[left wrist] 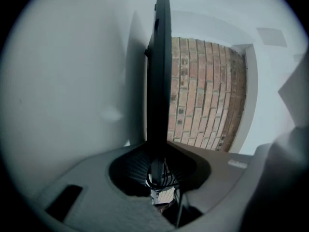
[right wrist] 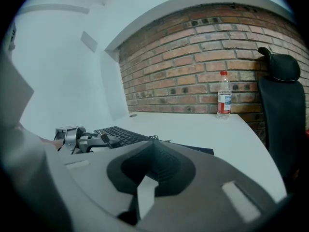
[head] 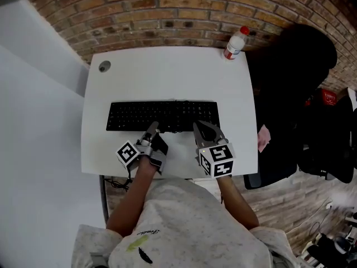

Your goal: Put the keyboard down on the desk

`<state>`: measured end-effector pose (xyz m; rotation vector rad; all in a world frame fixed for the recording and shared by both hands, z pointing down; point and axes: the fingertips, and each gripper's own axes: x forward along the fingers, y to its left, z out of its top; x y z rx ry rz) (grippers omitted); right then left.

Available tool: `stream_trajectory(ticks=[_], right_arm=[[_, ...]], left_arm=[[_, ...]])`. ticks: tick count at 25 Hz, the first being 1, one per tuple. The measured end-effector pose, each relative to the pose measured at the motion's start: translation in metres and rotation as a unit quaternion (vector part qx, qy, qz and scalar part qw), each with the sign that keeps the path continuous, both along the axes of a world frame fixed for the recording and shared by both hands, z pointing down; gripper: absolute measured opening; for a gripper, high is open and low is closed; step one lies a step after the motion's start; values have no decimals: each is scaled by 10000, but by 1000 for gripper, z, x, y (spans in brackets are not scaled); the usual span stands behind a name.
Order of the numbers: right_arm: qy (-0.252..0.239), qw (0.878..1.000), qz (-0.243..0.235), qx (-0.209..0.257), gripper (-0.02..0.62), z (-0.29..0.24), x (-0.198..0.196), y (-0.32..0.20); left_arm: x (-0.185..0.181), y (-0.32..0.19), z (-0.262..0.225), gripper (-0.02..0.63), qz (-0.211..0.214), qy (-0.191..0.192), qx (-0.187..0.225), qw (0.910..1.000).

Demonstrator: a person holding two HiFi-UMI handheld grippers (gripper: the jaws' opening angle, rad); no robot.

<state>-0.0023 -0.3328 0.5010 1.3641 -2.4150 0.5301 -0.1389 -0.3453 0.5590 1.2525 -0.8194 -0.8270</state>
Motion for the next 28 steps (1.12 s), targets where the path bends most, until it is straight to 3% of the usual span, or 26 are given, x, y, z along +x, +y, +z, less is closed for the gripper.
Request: stream_trajectory(ticks=[6, 21, 28], right_arm=[[-18, 9999, -82, -61, 11, 6, -5, 4], [-53, 9998, -174, -11, 11, 5, 0, 15], [-81, 9998, -173, 48, 11, 1, 3, 24]], left_arm=[[-5, 3, 14, 112, -54, -139, -198, 9997], [-6, -1, 15, 299, -251, -368, -503, 9977], [-7, 4, 16, 342, -250, -454, -817, 9953]])
